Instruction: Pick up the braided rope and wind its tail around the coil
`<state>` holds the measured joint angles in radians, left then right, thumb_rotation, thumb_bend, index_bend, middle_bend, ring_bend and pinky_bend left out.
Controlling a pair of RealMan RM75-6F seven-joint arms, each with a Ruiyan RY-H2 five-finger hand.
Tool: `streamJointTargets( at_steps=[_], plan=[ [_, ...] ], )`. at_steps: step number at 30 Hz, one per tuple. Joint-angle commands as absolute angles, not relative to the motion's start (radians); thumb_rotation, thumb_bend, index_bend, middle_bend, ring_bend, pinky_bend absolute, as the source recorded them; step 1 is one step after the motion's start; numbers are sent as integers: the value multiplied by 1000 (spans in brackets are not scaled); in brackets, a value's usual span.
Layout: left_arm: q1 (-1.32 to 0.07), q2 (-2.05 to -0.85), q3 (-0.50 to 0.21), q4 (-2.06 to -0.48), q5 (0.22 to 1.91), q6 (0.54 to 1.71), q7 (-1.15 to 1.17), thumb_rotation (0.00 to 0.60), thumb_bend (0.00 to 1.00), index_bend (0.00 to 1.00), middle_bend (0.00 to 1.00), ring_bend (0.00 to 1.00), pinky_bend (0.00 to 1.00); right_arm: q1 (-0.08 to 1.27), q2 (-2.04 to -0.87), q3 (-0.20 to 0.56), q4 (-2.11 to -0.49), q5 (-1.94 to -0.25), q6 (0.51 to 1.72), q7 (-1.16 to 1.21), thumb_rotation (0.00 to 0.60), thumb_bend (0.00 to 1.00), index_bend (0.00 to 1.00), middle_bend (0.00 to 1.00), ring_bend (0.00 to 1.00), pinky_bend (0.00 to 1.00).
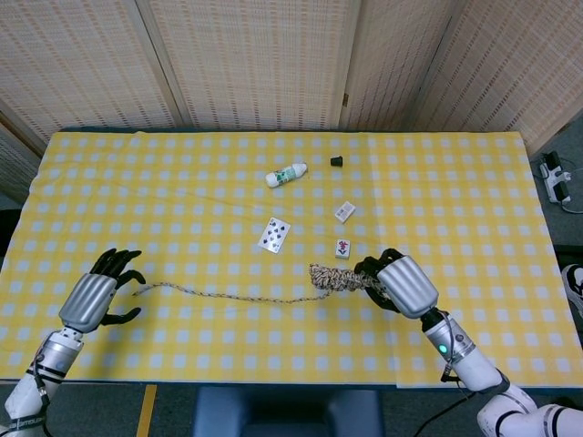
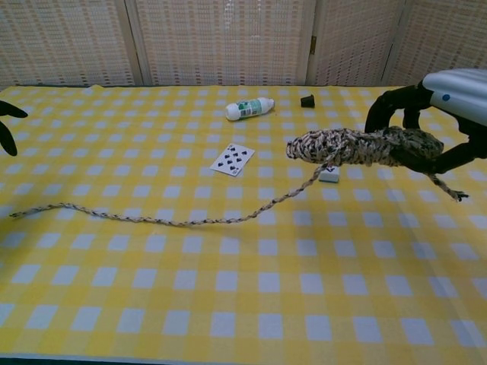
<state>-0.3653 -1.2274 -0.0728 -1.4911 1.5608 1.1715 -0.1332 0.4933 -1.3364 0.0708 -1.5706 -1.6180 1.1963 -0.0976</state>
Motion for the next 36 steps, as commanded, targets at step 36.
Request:
streamJointTargets(
  at_steps=[36],
  plan=[
    [-517,-1564,-105,-1113,1332,962,-20,600,385,541,193,151,0,499,-1337,68,-1571,-1569,1181,-111,600,687,586,538,579,355]
  ],
)
